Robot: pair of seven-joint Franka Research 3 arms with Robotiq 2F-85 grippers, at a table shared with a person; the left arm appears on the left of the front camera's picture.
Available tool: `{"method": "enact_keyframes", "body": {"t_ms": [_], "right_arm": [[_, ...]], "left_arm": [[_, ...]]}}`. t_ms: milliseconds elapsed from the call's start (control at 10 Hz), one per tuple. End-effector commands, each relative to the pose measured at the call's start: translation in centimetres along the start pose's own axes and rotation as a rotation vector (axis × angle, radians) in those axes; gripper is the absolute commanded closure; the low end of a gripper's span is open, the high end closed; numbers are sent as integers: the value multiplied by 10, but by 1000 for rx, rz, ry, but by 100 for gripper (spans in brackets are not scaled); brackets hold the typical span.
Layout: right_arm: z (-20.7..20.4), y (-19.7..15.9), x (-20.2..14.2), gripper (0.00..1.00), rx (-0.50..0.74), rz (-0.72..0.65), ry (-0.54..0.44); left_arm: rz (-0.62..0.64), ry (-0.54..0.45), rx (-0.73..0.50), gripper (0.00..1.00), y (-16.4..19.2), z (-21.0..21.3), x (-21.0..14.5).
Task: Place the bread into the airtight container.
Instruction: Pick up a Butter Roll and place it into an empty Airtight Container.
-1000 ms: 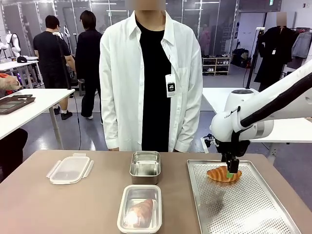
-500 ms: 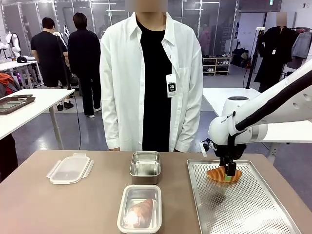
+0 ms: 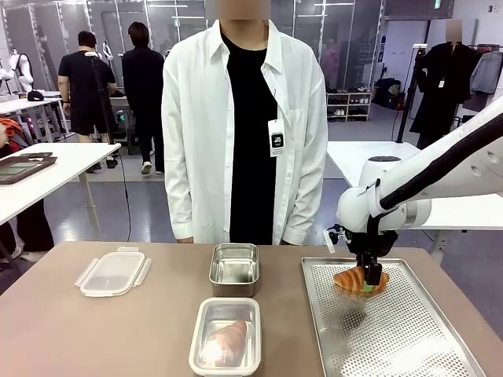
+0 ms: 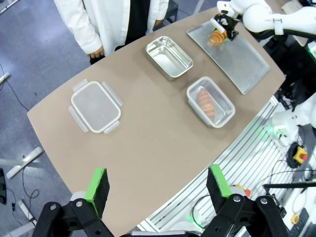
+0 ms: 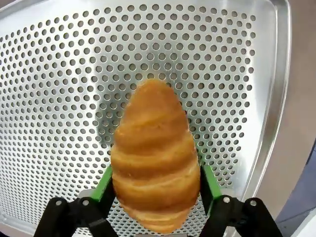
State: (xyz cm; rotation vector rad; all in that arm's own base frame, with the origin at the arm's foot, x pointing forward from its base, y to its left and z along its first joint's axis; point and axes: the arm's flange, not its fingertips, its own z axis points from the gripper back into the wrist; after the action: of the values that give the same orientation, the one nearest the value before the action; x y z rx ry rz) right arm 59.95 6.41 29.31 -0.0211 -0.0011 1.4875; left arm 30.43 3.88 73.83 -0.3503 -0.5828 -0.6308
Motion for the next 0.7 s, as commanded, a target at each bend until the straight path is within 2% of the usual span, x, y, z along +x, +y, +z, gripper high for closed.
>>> {"method": "enact_keyframes", "body": {"t_ms": [0, 100, 200, 400, 600], "right_arm": [[2, -3, 1, 38, 1, -12, -5], [7, -2, 3, 52, 5, -15, -4], [13, 0, 4, 46, 7, -24, -11], [45, 12, 10, 46, 11, -55, -21], [82, 30, 25, 46, 21, -97, -76]], "left_arm": [[-21, 1, -12, 0, 0, 1, 0], [-21, 1, -12, 0, 0, 1, 0], [-21, 1, -12, 0, 0, 1, 0], [-21, 1, -12, 0, 0, 1, 0], [-21, 1, -12, 0, 0, 1, 0]]}}
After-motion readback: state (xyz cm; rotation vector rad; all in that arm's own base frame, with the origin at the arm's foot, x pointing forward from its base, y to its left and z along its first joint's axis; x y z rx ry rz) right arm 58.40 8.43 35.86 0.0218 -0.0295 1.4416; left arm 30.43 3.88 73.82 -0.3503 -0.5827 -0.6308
